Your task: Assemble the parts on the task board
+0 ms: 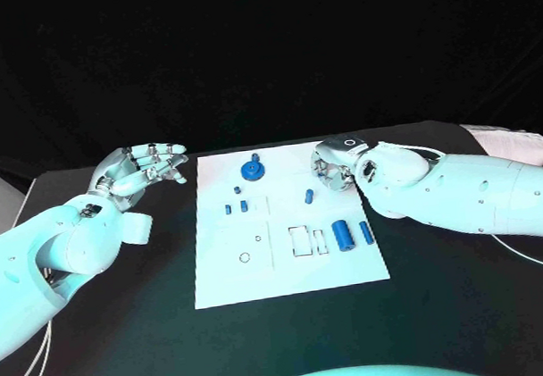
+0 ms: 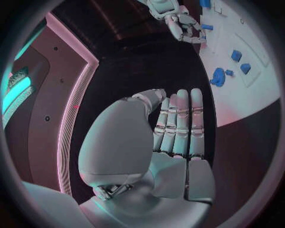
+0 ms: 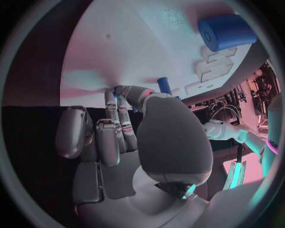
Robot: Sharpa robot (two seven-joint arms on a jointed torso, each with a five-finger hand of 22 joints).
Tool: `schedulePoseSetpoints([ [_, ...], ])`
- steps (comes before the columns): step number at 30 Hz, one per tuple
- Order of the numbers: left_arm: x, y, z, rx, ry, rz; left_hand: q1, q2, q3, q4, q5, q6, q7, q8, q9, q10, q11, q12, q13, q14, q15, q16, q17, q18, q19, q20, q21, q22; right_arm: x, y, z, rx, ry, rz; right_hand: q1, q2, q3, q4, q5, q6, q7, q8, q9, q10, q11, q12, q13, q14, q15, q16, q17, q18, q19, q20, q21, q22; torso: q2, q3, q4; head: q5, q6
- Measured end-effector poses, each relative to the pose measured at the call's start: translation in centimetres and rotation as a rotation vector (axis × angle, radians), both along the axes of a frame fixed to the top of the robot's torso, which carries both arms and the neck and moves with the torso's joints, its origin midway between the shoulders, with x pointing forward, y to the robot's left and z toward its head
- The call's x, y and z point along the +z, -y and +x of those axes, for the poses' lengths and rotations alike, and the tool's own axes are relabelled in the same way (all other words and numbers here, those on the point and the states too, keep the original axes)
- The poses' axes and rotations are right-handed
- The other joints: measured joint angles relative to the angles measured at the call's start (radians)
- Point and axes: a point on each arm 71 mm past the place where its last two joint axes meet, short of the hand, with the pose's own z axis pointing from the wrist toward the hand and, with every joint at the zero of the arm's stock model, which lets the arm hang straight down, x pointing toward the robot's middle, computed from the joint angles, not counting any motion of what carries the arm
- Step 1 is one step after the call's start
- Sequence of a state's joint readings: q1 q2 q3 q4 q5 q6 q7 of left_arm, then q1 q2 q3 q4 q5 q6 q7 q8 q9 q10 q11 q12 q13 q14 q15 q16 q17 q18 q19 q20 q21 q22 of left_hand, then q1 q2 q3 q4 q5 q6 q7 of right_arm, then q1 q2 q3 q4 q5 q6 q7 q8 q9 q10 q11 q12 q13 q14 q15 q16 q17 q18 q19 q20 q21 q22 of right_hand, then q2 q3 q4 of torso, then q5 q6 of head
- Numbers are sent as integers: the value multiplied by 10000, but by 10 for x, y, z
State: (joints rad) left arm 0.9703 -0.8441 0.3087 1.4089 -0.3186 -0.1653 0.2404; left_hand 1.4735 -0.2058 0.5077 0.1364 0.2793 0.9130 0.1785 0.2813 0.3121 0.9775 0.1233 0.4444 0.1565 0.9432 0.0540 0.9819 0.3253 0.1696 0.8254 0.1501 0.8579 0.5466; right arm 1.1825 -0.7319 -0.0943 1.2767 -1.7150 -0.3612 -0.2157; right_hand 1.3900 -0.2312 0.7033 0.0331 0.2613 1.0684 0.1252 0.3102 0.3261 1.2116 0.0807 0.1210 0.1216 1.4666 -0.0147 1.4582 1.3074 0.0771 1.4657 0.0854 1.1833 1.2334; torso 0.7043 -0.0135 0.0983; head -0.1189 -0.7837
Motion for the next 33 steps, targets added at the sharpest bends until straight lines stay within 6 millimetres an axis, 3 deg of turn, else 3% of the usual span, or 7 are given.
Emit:
schedulePoseSetpoints([
  [18, -3, -1, -1, 100, -46, 36, 0, 0, -28, -28, 0, -162, 162, -51, -75, -378, 127, -116, -114, 37, 37, -102, -27, 0, -35, 35, 0, 1, -2, 1, -10, -201, 546, 182, 13, 119, 175, -123, -99, 0, -6, 31, 47, 69, 69, -109, -14, 0, 0, 0, 0, -1, 5, -66, 73, 66, 4, 1, -12, -16, 21],
  [33, -5, -4, -1, 216, -80, 79, 35, -35, -54, -55, 0, -197, 197, -88, -95, -477, 155, -177, -147, 1, 72, -141, -26, 0, -35, 35, 0, 1, 22, -2, -24, 51, 1145, 1169, 25, 130, 201, -152, -142, -5, -9, 28, 66, 69, 69, -105, 4, -35, -34, 0, 0, -1, 4, -66, 73, 97, 4, 12, -27, 7, 58],
])
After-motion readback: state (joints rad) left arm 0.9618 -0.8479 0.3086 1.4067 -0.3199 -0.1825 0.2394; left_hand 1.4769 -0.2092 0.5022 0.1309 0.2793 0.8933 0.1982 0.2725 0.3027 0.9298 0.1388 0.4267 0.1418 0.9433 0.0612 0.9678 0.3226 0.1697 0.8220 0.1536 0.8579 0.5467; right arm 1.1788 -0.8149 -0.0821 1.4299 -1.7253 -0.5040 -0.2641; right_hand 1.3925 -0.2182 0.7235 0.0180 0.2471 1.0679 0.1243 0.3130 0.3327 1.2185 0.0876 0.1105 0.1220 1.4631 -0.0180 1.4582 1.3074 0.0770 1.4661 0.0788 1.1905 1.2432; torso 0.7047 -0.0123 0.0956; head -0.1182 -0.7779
